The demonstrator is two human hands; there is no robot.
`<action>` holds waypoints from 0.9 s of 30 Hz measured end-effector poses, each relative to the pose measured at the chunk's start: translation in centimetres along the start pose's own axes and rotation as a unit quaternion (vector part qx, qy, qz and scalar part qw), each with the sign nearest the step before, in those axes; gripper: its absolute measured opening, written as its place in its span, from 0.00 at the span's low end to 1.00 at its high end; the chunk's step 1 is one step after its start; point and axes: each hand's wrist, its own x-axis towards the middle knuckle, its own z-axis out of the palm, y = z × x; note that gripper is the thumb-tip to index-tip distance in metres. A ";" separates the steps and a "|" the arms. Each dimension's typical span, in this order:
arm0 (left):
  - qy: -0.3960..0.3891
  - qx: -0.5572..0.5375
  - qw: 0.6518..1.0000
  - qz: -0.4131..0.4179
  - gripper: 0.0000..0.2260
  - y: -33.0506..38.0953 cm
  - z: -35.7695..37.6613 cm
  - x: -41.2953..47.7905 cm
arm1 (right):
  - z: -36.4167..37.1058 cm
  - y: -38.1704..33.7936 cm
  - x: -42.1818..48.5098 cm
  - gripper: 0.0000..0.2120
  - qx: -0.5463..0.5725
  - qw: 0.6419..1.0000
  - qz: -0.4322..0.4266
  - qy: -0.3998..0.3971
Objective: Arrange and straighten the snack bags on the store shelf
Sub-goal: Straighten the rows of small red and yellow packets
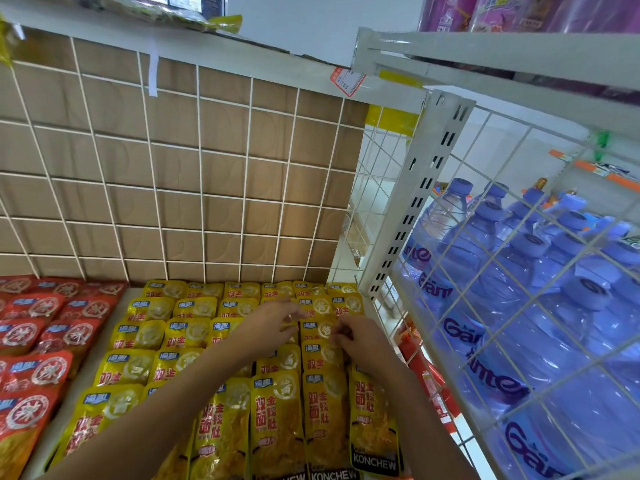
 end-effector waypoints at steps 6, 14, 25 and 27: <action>-0.029 0.008 0.999 0.013 0.13 1.5 -0.4 -1.8 | 0.0 -0.1 -1.0 0.02 0.013 0.997 0.000 0.072; -0.082 0.095 0.989 0.080 0.25 3.5 2.1 -4.5 | -0.6 1.1 -5.4 0.07 0.027 0.978 0.067 0.195; -0.146 0.203 0.960 0.125 0.45 3.4 3.7 -5.1 | 1.3 3.0 -9.4 0.21 0.037 0.987 0.083 0.130; -0.138 0.202 0.961 0.124 0.44 3.4 3.9 -5.1 | 1.1 2.9 -9.5 0.22 0.039 0.989 0.069 0.126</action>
